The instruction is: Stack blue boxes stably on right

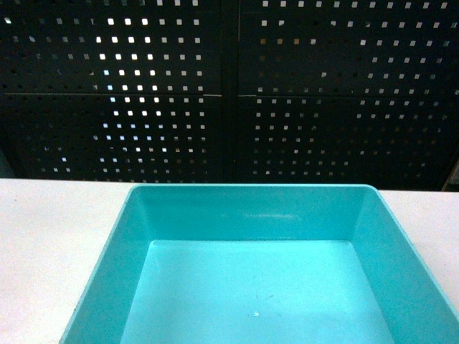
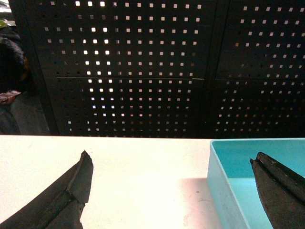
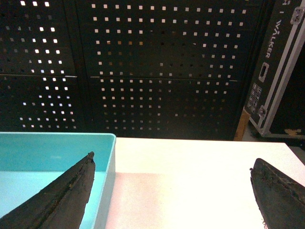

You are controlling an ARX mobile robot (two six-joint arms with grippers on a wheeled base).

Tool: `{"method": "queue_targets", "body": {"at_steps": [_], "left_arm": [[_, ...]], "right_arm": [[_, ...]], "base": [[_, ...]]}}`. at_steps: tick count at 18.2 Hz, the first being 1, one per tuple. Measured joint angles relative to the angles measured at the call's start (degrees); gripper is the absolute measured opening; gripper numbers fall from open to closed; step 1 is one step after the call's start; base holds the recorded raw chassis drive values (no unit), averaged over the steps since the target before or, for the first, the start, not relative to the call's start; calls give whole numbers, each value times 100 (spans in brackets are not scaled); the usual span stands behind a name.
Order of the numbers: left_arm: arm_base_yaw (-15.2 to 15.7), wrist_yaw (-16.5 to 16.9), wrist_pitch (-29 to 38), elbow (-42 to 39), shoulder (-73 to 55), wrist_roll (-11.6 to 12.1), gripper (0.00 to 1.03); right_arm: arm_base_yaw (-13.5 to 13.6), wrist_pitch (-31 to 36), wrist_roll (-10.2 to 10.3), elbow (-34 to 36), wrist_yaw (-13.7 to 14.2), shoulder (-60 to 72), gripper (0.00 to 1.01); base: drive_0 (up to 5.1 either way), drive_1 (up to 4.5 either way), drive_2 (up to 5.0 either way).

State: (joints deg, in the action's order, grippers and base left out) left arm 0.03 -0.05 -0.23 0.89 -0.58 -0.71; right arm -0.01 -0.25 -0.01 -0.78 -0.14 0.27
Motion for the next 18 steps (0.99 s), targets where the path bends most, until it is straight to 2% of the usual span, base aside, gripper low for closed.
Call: {"method": "queue_targets", "body": {"at_steps": [3, 4, 5, 6, 7, 8, 9, 10, 12, 14, 18], "left_arm": [[2, 20, -166, 0, 0, -22, 98], [15, 107, -262, -7, -122, -175, 98], [-146, -2, 223, -20, -584, -256, 98], [-479, -87, 1069, -44, -1399, -254, 98], [-588, 46, 1867, -15, -2253, -251, 98], [-461, 140, 2592, -4, -3058, -273, 98], [-389, 337, 3134, 57, -3790, -304, 98], [-365, 570, 3333, 330, -4406, -356, 98], [-341, 955, 3206, 962, -5064, -398, 98], [-398, 1088, 2990, 1381, -5418, -483, 98], [-927, 994, 2149, 2197, -6100, -442, 98]], "right_arm": [[-9, 22, 0, 0, -13, 2, 98], [-221, 404, -22, 15, -389, 142, 98], [-544, 1025, -98, 42, -688, 588, 98], [-654, 1799, -184, 50, -789, 1338, 98], [-544, 2581, -229, 39, -789, 2135, 98], [-249, 3215, -326, 13, -704, 2885, 98], [48, 3659, -411, -9, -566, 3534, 98], [297, 3766, -472, -118, -446, 4109, 98], [765, 3856, -629, -621, -234, 4892, 98], [1075, 3847, -800, -1084, -195, 5416, 98], [1132, 3265, -1021, -1587, -293, 6242, 98]], "base": [[0, 0, 0], [0, 0, 0], [0, 0, 0], [0, 0, 0], [0, 0, 0], [0, 0, 0], [0, 0, 0], [0, 0, 0], [0, 0, 0], [0, 0, 0], [0, 0, 0]]}}
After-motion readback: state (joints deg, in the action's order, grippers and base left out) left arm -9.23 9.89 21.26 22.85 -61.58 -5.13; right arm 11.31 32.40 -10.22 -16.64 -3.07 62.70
